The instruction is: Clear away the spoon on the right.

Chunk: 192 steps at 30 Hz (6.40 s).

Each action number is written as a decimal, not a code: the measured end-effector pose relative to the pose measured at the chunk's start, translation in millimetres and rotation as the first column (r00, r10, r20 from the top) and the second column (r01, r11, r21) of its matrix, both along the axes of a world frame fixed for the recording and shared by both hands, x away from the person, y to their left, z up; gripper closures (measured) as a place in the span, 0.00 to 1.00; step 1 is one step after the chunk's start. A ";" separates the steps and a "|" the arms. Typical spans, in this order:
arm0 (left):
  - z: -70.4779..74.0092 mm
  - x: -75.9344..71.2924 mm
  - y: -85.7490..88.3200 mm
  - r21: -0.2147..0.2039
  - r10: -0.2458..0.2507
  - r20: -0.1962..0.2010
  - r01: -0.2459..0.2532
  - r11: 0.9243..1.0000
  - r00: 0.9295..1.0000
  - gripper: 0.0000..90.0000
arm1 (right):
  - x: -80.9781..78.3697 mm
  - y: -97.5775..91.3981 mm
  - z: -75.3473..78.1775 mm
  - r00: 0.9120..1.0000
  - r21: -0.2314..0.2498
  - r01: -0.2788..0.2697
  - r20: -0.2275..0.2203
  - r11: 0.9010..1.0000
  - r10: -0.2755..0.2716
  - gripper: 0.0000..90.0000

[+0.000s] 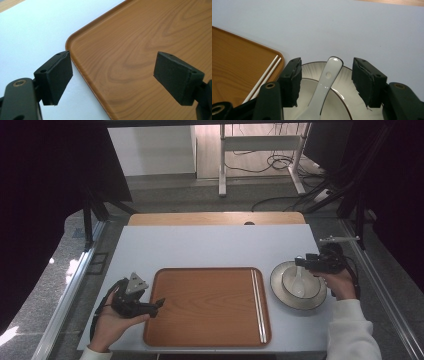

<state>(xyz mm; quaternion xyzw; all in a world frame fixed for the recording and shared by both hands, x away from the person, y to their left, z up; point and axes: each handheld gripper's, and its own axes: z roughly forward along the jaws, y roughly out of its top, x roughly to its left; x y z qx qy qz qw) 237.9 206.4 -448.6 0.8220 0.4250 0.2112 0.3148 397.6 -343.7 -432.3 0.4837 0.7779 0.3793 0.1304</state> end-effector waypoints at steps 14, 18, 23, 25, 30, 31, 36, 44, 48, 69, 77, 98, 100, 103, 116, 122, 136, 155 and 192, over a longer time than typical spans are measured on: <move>0.2 -1.5 1.1 0.001 0.003 0.002 -0.003 1.000 1.000 0.17 | 16.4 -1.5 -18.7 0.993 0.072 0.034 -0.111 0.997 -0.026 0.74; 0.1 -1.4 0.8 0.003 0.002 0.002 -0.002 1.000 1.000 0.17 | 16.8 -2.5 -19.1 0.991 0.112 0.033 -0.132 0.993 -0.018 0.82; 0.0 -1.2 0.9 0.004 0.003 0.002 -0.003 1.000 1.000 0.17 | 15.4 -3.7 -17.3 0.993 0.123 0.038 -0.117 0.992 -0.023 0.92; -0.1 -1.0 0.6 0.005 0.002 0.001 -0.002 1.000 1.000 0.17 | 14.0 -4.6 -14.7 0.994 0.130 0.032 -0.107 0.991 -0.018 0.93; -0.3 -0.8 -0.8 0.007 -0.004 0.003 0.004 1.000 1.000 0.17 | 8.4 -5.5 -5.9 0.998 0.126 0.022 -0.066 0.992 -0.014 0.94; -0.2 -0.7 -0.6 0.007 -0.004 0.003 0.004 1.000 1.000 0.17 | 7.3 -5.0 -4.5 0.998 0.123 0.015 -0.058 0.992 -0.008 0.95; 0.3 -0.5 -0.2 0.006 -0.003 0.005 0.003 1.000 1.000 0.17 | 1.7 -4.7 5.9 1.000 0.123 0.007 -0.017 0.992 -0.005 0.95; 1.0 -1.0 0.2 0.003 0.002 0.007 -0.002 1.000 1.000 0.17 | -9.0 -1.2 26.0 0.997 0.139 -0.015 0.077 0.990 0.004 0.95; 1.8 -2.2 0.8 0.004 0.004 0.009 -0.004 1.000 1.000 0.17 | -15.3 4.1 37.6 0.993 0.143 -0.037 0.120 0.989 0.020 0.95; 2.8 -1.2 1.5 0.002 0.003 0.011 -0.003 1.000 1.000 0.17 | -37.3 39.1 65.0 0.971 0.107 -0.162 0.193 0.981 0.140 0.95; 2.5 -1.2 -0.4 0.003 -0.004 0.011 0.004 1.000 1.000 0.17 | -41.6 56.3 65.4 0.965 0.072 -0.201 0.186 0.977 0.185 0.95; 1.3 -1.0 -1.1 0.009 -0.007 0.009 0.007 1.000 1.000 0.17 | -53.5 105.1 61.9 0.928 0.005 -0.343 0.155 0.939 0.338 0.95; 1.3 -1.0 -1.2 0.009 -0.008 0.009 0.008 1.000 1.000 0.17 | -54.1 110.0 59.9 0.925 -0.005 -0.353 0.148 0.935 0.350 0.95; 1.7 -1.3 -1.2 0.008 -0.008 0.009 0.008 1.000 1.000 0.17 | -55.1 117.8 56.9 0.919 -0.019 -0.371 0.138 0.928 0.370 0.95; 1.1 -1.1 -2.1 0.014 -0.012 0.008 0.012 1.000 1.000 0.17 | -58.9 152.1 38.1 0.889 -0.072 -0.447 0.074 0.892 0.452 0.95; 0.8 -1.0 -2.4 0.016 -0.015 0.006 0.014 1.000 1.000 0.17 | -60.9 167.7 27.5 0.876 -0.095 -0.476 0.036 0.874 0.481 0.95; -0.2 -0.9 -3.3 0.017 -0.015 0.002 0.015 1.000 1.000 0.17 | -64.9 201.5 0.7 0.844 -0.147 -0.534 -0.047 0.832 0.534 0.95; -1.1 -1.4 -1.5 0.014 -0.012 0.000 0.012 1.000 1.000 0.17 | -69.4 249.3 -50.3 0.783 -0.248 -0.622 -0.192 0.743 0.591 0.94; -4.1 -0.5 -2.8 0.022 -0.016 -0.005 0.016 1.000 1.000 0.17 | -63.0 249.7 -60.5 0.821 -0.272 -0.571 -0.181 0.775 0.541 0.57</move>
